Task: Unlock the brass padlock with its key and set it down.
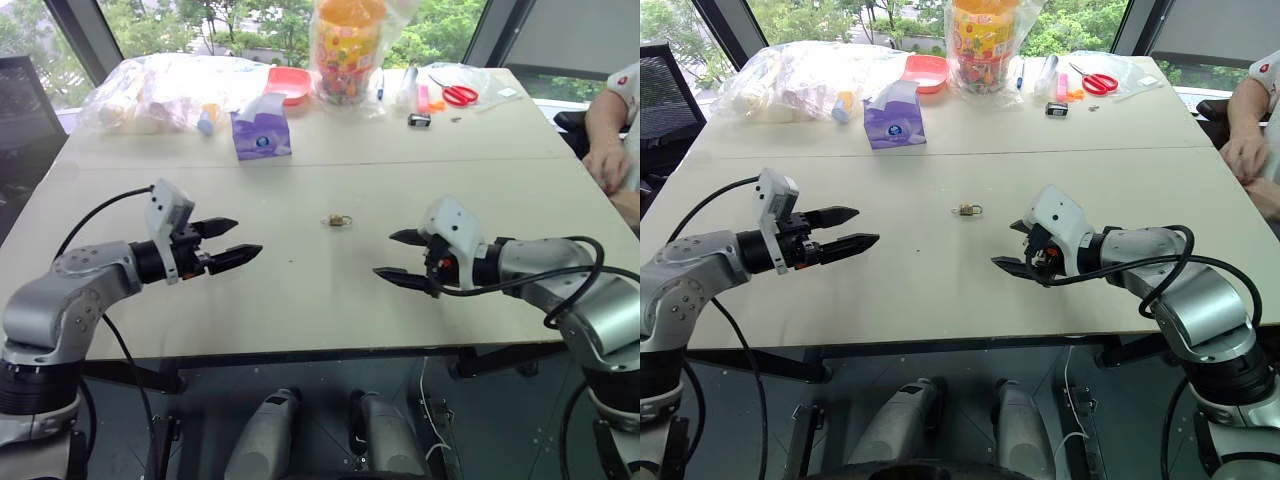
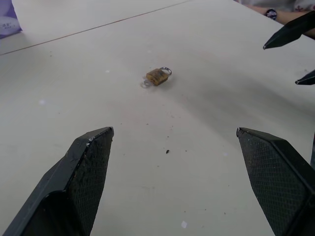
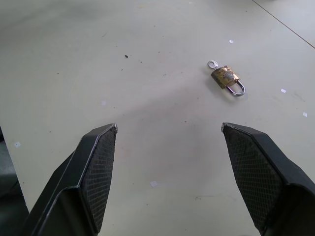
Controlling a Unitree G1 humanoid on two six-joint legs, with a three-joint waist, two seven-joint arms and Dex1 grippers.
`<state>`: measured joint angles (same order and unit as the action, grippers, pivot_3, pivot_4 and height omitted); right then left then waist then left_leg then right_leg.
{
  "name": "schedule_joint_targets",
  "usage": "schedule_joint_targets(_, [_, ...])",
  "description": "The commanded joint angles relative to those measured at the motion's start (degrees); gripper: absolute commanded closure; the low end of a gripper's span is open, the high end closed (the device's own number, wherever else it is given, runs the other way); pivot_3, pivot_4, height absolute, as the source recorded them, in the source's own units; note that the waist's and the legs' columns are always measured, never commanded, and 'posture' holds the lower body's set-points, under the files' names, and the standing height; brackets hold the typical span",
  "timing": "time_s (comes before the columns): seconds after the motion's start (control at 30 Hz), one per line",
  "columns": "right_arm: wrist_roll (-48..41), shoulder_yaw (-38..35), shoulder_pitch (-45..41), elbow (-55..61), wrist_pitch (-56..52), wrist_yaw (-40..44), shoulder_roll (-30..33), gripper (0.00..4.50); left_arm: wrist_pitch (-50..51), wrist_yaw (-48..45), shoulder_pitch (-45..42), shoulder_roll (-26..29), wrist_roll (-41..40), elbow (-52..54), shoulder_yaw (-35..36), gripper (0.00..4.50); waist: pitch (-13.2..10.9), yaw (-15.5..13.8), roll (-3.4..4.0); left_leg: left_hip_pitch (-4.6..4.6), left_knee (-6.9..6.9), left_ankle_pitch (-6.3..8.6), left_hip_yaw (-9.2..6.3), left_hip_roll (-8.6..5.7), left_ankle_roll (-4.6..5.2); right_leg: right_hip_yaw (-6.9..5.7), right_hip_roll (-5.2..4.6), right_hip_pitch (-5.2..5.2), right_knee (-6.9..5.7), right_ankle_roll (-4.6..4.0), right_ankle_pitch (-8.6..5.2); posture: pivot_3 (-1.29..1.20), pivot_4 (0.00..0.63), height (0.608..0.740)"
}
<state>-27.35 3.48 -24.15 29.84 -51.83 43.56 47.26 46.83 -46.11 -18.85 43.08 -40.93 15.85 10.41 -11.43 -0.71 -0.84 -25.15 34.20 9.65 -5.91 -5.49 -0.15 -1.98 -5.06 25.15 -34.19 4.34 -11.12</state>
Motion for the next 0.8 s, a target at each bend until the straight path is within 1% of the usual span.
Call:
schedule_joint_targets(0.03, [0.41, -0.51, -1.16, 0.45, 1.33, -0.16, -0.17, 0.96, -0.82, 0.13, -1.34, -0.32, -0.2, 0.45, 0.57, 0.31, 0.0, 0.0, 0.0, 0.0, 0.0, 0.0, 0.0, 0.0, 0.0, 0.0, 0.0, 0.0, 0.0, 0.0, 0.0, 0.0, 0.15, 0.74])
schedule_joint_targets(0.53, [2.03, 0.1, -1.68, -1.1, 2.97, -0.23, -0.34, 0.96, -1.34, -0.98, -2.34, -0.63, 0.53, -0.82, -0.72, 0.31, 0.0, 0.0, 0.0, 0.0, 0.05, -0.04, 0.02, 0.0, 0.06, 0.0, 0.02, 0.0, -0.06, 0.01, 0.01, 0.0, 0.15, 0.74])
schedule_joint_targets(0.63, [6.88, 2.88, -5.23, -5.71, 8.17, -2.04, -2.52, 0.96, -2.55, -3.65, -4.47, 0.43, 2.31, -2.37, -3.04, 0.31, 0.0, 0.06, 0.0, 0.01, 0.11, -0.04, 0.04, 0.0, 0.06, 0.01, 0.03, -0.01, -0.08, -0.02, 0.03, 0.0, 0.15, 0.74])
schedule_joint_targets(0.7, [12.18, 7.21, -10.93, -13.96, 10.78, -3.98, -5.4, 0.96, -4.08, -7.59, -7.37, 2.21, 4.55, -3.81, -6.41, 0.31, 0.02, 0.26, -0.03, 0.01, 0.15, -0.04, 0.1, 0.02, 0.06, 0.02, 0.05, -0.02, -0.09, -0.02, 0.1, 0.0, 0.15, 0.74])
schedule_joint_targets(0.8, [17.05, 13.07, -18.56, -26.06, 15.99, -1.0, -9.07, 0.96, -5.58, -12.68, -11.58, 5.0, 6.41, -6.44, -8.9, 0.31, 0.01, 0.54, -0.02, 0.05, 0.28, -0.05, 0.34, 0.18, 0.04, 0.04, 0.21, -0.02, -0.09, -0.14, 0.27, 0.0, 0.15, 0.74])
